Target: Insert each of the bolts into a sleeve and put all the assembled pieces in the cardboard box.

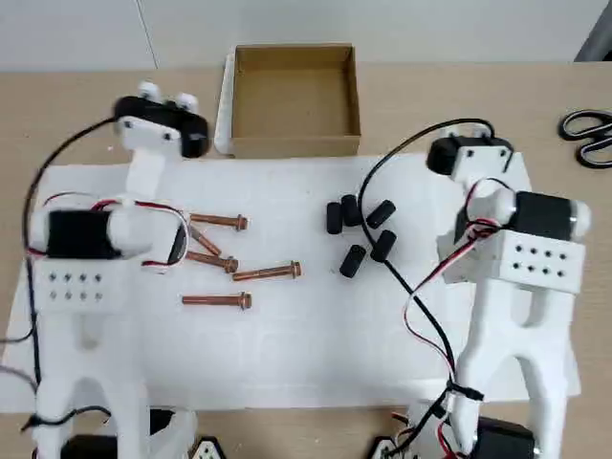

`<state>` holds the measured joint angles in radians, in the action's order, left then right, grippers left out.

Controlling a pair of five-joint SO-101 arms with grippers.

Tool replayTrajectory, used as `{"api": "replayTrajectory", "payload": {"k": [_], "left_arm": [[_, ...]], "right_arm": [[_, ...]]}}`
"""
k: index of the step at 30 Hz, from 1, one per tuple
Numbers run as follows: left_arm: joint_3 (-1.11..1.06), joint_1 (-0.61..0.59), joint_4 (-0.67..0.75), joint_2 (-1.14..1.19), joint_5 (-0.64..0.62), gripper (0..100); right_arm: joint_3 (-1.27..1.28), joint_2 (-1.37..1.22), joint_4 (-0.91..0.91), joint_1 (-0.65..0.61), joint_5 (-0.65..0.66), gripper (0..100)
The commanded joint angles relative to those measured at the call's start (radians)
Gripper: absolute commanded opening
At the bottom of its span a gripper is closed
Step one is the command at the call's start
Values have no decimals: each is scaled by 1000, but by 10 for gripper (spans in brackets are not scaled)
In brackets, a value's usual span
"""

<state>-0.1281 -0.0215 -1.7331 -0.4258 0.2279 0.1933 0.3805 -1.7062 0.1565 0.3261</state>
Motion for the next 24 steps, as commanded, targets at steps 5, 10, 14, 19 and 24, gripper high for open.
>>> {"api": "replayTrajectory", "payload": {"k": [5, 10, 14, 19, 24], "left_arm": [[-68, 203, -20, 114, 244, 90], [-68, 318, -20, 196, 400, 90], [-68, 330, -18, 272, 540, 90], [-67, 328, -5, 361, 689, 90], [-65, 328, 83, 410, 756, 88]], "right_arm": [[15, -2, -19, 10, 61, 8], [89, -2, -13, 10, 68, 8], [124, -2, -19, 19, 68, 8], [158, -2, -19, 38, 66, 8], [161, -2, -19, 44, 64, 8]]}}
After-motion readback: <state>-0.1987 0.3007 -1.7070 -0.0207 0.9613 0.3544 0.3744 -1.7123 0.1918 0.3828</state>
